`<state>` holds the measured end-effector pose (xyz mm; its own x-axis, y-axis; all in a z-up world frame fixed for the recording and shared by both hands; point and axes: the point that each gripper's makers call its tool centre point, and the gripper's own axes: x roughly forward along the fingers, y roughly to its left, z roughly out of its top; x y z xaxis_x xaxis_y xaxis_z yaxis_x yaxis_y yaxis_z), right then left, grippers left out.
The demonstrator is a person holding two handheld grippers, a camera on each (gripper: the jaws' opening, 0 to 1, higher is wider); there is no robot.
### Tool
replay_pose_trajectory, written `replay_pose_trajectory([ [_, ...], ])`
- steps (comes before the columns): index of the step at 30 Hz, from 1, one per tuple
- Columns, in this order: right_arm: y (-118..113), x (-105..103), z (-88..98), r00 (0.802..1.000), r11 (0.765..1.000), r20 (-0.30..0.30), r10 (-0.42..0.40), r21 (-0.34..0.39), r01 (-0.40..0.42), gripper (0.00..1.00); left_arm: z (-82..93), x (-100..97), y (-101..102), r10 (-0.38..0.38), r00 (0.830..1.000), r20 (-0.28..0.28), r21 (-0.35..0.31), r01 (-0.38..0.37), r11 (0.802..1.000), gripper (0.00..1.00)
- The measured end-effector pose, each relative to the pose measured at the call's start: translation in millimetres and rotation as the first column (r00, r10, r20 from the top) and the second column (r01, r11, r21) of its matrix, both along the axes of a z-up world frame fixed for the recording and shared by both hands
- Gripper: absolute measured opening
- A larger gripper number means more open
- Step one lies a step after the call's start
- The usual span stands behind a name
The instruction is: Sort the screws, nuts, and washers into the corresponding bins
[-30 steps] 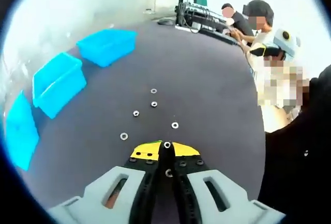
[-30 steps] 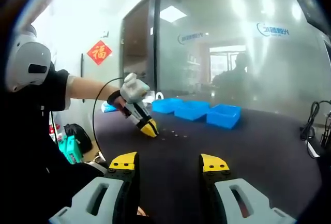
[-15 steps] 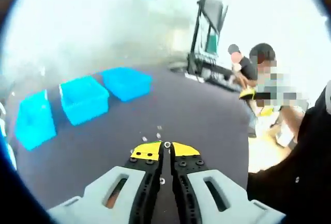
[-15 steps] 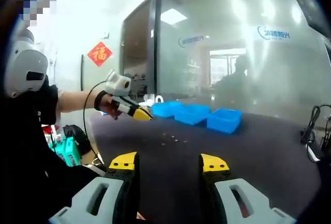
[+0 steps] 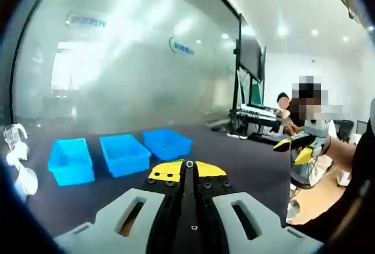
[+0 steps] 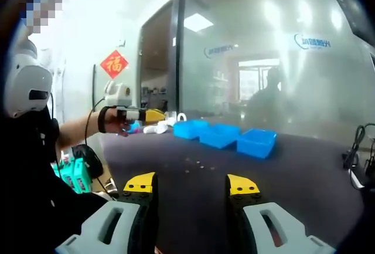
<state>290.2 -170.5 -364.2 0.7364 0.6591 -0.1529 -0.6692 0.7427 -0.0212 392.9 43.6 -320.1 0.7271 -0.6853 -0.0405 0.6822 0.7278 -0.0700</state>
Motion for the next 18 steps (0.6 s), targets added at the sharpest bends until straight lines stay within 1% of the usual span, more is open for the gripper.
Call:
replay_pose_trajectory([
  [3, 0, 0, 1.7, 1.000, 1.000, 0.002, 0.000, 0.001, 0.000, 0.41, 5.4, 14.4, 15, 0.056, 0.998, 0.035, 0.005, -0.057, 0.998, 0.06],
  [5, 0, 0, 2.5, 1.000, 1.000, 0.004, 0.000, 0.000, 0.000, 0.41, 9.8, 27.8, 29, 0.100, 0.994, 0.044, -0.003, -0.100, 0.995, 0.06],
  [6, 0, 0, 3.0, 1.000, 1.000, 0.005, -0.001, 0.001, 0.001, 0.41, 12.8, 35.5, 37, 0.132, 0.990, 0.049, -0.016, -0.131, 0.991, 0.06],
  [8, 0, 0, 3.6, 1.000, 1.000, 0.005, -0.003, 0.003, 0.003, 0.41, 16.2, 50.7, 52, 0.177, 0.982, 0.069, -0.008, -0.177, 0.984, 0.06],
  [11, 0, 1, 4.5, 1.000, 1.000, 0.008, -0.003, 0.002, 0.003, 0.41, 16.5, 72.3, 73, 0.236, 0.969, 0.073, 0.003, -0.236, 0.972, 0.06],
  [13, 0, 1, 5.8, 1.000, 1.000, 0.012, -0.002, -0.004, 0.002, 0.41, 16.5, 88.7, 88, 0.275, 0.960, 0.058, -0.018, -0.274, 0.962, 0.06],
  [14, 0, 1, 6.9, 1.000, 1.000, 0.013, -0.002, -0.004, 0.002, 0.41, 15.3, 96.0, 94, 0.292, 0.956, 0.039, -0.034, -0.291, 0.956, 0.06],
  [15, 0, 1, 8.0, 1.000, 1.000, 0.014, -0.001, -0.002, 0.001, 0.41, 14.0, 102.5, 98, 0.290, 0.957, 0.005, -0.063, -0.289, 0.955, 0.06],
  [16, 0, 1, 8.7, 1.000, 1.000, 0.015, -0.001, -0.002, 0.001, 0.41, 12.6, 108.9, 98, 0.269, 0.962, -0.048, -0.107, -0.273, 0.956, 0.06],
  [17, 0, 1, 9.1, 1.000, 1.000, 0.016, -0.001, -0.004, 0.001, 0.41, 13.9, 115.6, 102, 0.277, 0.960, -0.031, -0.099, -0.278, 0.955, 0.06],
  [18, 0, 1, 9.5, 1.000, 1.000, 0.018, -0.002, -0.006, 0.002, 0.41, 15.6, 122.0, 107, 0.302, 0.953, -0.018, -0.099, -0.302, 0.948, 0.06],
])
